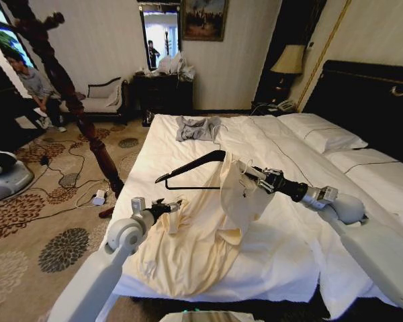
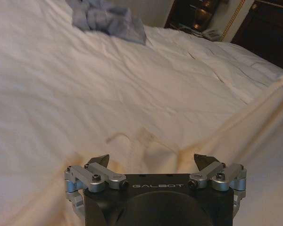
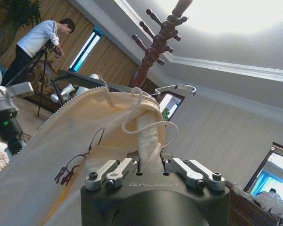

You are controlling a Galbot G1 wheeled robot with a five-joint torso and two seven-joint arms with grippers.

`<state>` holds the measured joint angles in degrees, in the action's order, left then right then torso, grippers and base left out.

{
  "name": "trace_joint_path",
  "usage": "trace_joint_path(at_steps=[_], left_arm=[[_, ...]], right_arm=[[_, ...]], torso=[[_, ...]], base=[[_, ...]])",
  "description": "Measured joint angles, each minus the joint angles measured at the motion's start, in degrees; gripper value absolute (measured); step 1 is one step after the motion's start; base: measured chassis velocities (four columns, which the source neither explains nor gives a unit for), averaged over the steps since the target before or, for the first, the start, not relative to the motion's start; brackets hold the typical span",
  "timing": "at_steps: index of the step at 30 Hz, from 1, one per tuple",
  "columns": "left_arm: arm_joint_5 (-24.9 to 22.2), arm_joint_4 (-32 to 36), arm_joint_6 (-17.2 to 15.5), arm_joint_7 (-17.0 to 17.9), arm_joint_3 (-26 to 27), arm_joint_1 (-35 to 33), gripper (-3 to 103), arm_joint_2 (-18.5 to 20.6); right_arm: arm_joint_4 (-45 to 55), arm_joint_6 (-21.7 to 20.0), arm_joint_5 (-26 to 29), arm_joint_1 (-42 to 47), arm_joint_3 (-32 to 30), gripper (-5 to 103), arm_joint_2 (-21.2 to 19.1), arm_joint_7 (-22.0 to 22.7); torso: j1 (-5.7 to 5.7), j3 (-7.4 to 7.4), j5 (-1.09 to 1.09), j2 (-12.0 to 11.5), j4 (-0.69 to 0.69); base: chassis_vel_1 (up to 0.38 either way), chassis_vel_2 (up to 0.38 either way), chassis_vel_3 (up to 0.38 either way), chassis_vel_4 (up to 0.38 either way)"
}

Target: Pick up the clothes from the bed and hang them on the clothes hanger.

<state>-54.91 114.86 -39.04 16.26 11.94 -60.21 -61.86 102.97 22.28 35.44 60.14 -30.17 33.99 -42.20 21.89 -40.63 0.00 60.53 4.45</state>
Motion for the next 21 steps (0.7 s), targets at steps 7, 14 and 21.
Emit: trace_joint_path(at_steps=[7,14,21], left_arm=[[-0.9,-2.2,1.0,-1.8,-1.1,0.3,84,-1.1],[-0.7,-2.2,2.0,-2.9,-1.0,-0.3,62,-1.0],[-0.1,-1.2,2.9,-3.5,0.2,-1.3,34,-0.2]], right_arm=[[-0.6,0.1,0.0,0.0,0.0,20,-0.1,0.0],[-1.2,0.1,0.0,-0.4,0.2,20,-0.2,0.0],[-1.4,0.1,0.1,-0.6,0.3,20,-0.2,0.0]], torso=[[0.0,0.0,0.0,0.0,0.0],[-0.01,0.0,0.0,0.0,0.0],[-0.02,0.0,0.0,0.0,0.0]], base=[[0.0,0.0,0.0,0.0],[0.0,0.0,0.0,0.0],[0.0,0.0,0.0,0.0]])
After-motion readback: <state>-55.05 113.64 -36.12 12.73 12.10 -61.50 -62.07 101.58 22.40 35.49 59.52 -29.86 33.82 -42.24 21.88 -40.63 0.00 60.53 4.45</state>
